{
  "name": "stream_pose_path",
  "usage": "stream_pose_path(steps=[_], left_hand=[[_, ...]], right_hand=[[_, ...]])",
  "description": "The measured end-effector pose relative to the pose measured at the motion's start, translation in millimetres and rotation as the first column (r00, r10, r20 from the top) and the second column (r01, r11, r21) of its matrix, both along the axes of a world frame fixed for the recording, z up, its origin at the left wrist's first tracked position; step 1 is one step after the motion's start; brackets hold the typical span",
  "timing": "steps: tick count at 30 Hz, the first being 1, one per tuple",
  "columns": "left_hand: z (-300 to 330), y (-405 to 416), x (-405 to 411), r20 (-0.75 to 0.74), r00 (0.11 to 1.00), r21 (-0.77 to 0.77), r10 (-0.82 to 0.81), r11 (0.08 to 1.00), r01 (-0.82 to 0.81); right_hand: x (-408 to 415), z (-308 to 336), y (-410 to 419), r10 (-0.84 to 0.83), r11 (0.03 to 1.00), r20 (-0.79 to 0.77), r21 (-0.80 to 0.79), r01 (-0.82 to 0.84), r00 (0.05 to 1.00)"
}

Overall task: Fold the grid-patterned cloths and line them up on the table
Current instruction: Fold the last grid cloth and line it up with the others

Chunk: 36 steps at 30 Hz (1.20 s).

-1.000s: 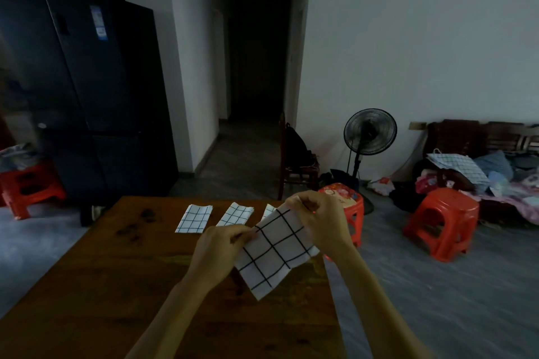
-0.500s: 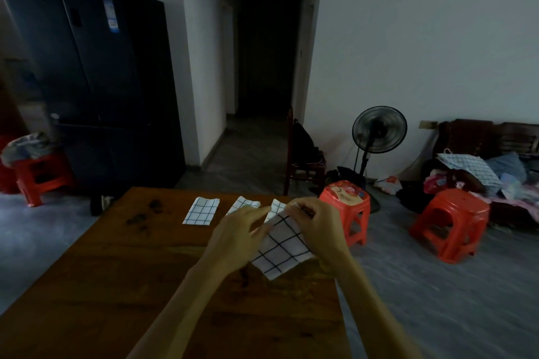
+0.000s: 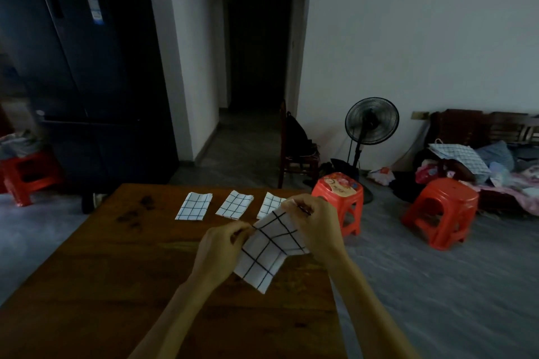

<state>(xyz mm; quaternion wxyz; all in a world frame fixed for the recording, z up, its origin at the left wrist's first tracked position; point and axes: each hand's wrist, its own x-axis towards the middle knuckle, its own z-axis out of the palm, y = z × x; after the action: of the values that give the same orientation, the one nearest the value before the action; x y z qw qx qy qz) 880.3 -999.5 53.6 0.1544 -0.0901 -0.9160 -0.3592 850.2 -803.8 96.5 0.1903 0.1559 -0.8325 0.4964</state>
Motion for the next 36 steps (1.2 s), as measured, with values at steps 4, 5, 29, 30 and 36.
stream_pose_path(steps=[4, 5, 29, 30, 36], left_hand=[[4.8, -9.7, 0.7, -0.018, 0.996, 0.150, 0.082, 0.986, -0.079], [4.6, -13.1, 0.9, -0.030, 0.995, 0.172, 0.096, 0.981, -0.090], [34.8, 5.9, -10.3, -0.052, 0.997, -0.259, -0.063, 0.965, 0.047], [36.9, 4.1, -9.3, -0.051, 0.995, -0.296, -0.085, 0.953, 0.066], [44.3, -15.8, -6.6, -0.113, 0.988, -0.378, -0.104, 0.924, 0.054]], right_hand=[[-6.9, -9.8, 14.1, 0.023, 0.991, 0.117, 0.129, -0.039, 0.993], [-7.6, -12.3, 17.9, 0.028, 0.989, 0.139, 0.137, -0.047, 0.990], [-4.0, 2.7, -28.6, 0.169, 0.648, 0.074, 0.743, -0.167, 0.983], [-11.1, -7.4, -30.3, 0.082, 0.680, 0.013, 0.731, -0.065, 0.997], [-17.8, -17.0, -4.2, 0.200, 0.777, -0.132, 0.626, -0.075, 0.971]])
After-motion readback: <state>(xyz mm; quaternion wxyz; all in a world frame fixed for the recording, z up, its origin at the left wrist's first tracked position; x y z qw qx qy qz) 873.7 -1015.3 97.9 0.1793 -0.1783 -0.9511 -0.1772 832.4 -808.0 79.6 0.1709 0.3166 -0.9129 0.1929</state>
